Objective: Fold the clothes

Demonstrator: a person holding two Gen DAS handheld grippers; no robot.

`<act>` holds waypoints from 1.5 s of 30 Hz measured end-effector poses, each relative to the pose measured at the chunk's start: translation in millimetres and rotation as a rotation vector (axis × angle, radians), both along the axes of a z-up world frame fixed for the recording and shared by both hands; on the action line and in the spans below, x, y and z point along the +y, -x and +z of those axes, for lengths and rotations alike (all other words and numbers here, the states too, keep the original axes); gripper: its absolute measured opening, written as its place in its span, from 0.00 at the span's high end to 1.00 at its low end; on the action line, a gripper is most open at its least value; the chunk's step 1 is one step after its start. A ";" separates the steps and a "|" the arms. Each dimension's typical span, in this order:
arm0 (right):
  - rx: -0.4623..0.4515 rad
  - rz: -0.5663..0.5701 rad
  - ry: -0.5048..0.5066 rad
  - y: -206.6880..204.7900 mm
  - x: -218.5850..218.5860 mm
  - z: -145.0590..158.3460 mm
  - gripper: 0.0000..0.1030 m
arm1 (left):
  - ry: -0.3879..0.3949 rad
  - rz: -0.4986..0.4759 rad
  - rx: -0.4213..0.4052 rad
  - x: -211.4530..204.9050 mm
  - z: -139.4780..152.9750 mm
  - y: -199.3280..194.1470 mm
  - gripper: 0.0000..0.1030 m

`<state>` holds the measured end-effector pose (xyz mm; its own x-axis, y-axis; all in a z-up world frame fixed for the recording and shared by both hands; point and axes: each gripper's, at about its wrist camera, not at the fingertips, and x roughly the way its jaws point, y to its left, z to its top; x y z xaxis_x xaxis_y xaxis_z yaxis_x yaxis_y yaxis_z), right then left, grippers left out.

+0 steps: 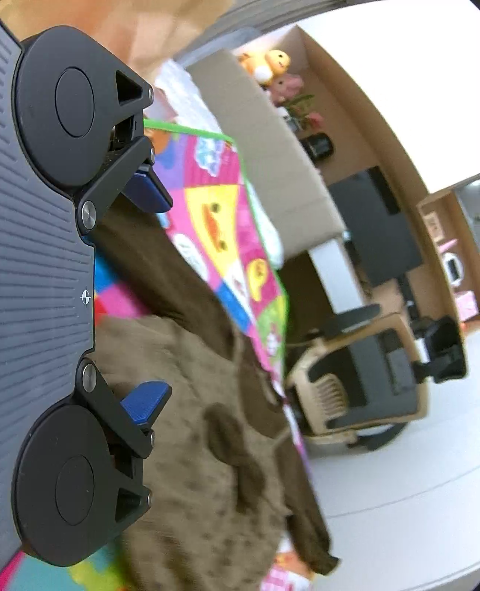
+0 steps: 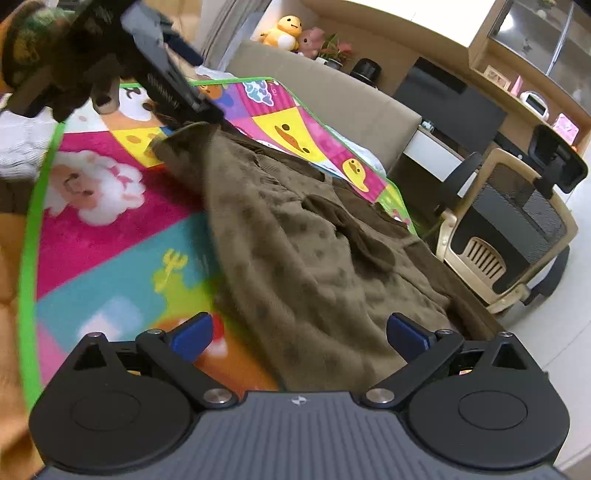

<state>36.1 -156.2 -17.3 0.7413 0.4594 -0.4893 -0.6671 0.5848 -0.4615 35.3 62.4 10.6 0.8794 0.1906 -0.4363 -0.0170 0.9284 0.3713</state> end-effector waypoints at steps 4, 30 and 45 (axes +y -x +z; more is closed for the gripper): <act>-0.084 -0.122 -0.082 -34.1 17.4 14.4 0.05 | 0.047 -0.102 -0.001 -12.2 5.8 8.0 0.03; -0.149 -0.309 -0.129 -39.0 -13.9 14.6 0.04 | -0.108 0.114 -0.089 9.8 -6.3 -29.1 0.00; -0.187 -0.553 -0.132 -41.4 -91.1 2.4 0.05 | -0.249 0.050 0.061 19.1 -49.7 -0.7 0.00</act>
